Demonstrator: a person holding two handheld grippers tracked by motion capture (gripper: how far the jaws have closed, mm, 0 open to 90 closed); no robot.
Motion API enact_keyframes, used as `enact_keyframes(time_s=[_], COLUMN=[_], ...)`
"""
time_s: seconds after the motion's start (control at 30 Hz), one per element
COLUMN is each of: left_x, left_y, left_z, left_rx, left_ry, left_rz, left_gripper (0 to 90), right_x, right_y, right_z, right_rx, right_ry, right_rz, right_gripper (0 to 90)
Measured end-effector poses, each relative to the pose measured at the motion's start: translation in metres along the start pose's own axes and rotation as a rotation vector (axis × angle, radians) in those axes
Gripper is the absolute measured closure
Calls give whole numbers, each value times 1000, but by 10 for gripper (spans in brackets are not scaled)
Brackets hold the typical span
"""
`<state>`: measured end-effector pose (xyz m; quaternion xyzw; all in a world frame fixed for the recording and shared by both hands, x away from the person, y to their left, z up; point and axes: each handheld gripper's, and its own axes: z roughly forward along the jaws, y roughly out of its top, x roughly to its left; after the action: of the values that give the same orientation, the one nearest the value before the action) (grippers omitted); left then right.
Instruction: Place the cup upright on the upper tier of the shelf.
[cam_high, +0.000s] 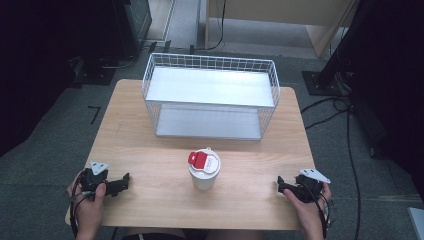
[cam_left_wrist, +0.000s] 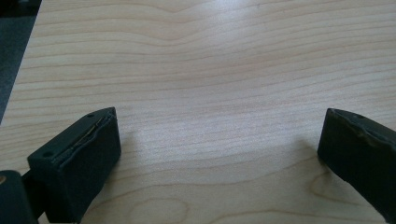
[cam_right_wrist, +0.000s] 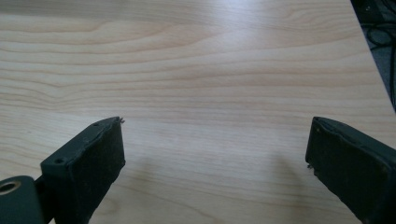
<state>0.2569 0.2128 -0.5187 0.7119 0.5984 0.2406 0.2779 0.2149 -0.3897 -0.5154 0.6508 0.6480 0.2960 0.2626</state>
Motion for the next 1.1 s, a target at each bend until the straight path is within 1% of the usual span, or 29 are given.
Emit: enact_keyframes(time_s=[0.03, 0.07, 0.17, 0.2, 0.23, 0.27, 0.3, 0.33, 0.4, 0.47, 0.5, 0.57, 0.6, 0.63, 0.67, 0.7, 0.73, 0.77, 0.8, 0.83, 0.87, 0.9, 0.93, 1.1], left_x=[0, 0, 0, 0, 0, 0, 0, 0, 0, 0, 0, 0, 0, 0, 0, 0, 0, 0, 0, 0, 0, 0, 0, 0], left_y=[0, 0, 0, 0, 0, 0, 0, 0, 0, 0, 0, 0, 0, 0, 0, 0, 0, 0, 0, 0, 0, 0, 0, 0], left_z=[0, 0, 0, 0, 0, 0, 0, 0, 0, 0, 0, 0, 0, 0, 0, 0, 0, 0, 0, 0, 0, 0, 0, 0], left_rx=[0, 0, 0, 0, 0, 0, 0, 0, 0, 0, 0, 0, 0, 0, 0, 0, 0, 0, 0, 0, 0, 0, 0, 0], left_ry=[0, 0, 0, 0, 0, 0, -1, -1, 0, 0, 0, 0, 0, 0, 0, 0, 0, 0, 0, 0, 0, 0, 0, 0], left_rz=[0, 0, 0, 0, 0, -1, 0, 0, 0, 0, 0, 0, 0, 0, 0, 0, 0, 0, 0, -1, 0, 0, -1, 0], left_gripper=[0, 0, 0, 0, 0, 0, 0, 0, 0, 0, 0, 0, 0, 0, 0, 0, 0, 0, 0, 0, 0, 0, 0, 0], right_x=[0, 5, 16, 19, 19, 25, 29, 29, 38, 43, 43, 51, 51, 54, 59, 59, 65, 65, 71, 71, 75, 75, 79, 85], right_y=[0, 1, 2, 3, 3, 4, 4, 4, 5, 5, 5, 5, 5, 5, 5, 5, 5, 5, 5, 5, 5, 5, 5, 5], right_z=[0, -1, -2, -2, -2, -2, -2, -2, -2, -2, -2, -1, -1, -1, -1, -1, -1, -1, 0, 0, 0, 0, 0, 0], right_rx=[0, -8, -13, -16, -16, -17, -16, -16, -16, -14, -14, -28, -28, -28, -30, -30, -29, -29, -29, -29, -33, -33, -32, -33], right_ry=[0, 12, 34, 40, 40, 48, 54, 54, 65, 76, 76, 96, 96, 104, 116, 116, 126, 126, 135, 135, 142, 142, 155, 171], right_rz=[0, -14, -22, -30, -30, -45, -51, -51, -72, -81, -81, -102, -102, -106, -112, -112, -122, -122, -128, -128, -141, -141, -141, -149], right_gripper=[45, 47, 47, 48, 48, 49, 50, 50, 50, 50, 50, 50, 50, 50, 50, 50, 51, 51, 51, 51, 51, 51, 51, 52])
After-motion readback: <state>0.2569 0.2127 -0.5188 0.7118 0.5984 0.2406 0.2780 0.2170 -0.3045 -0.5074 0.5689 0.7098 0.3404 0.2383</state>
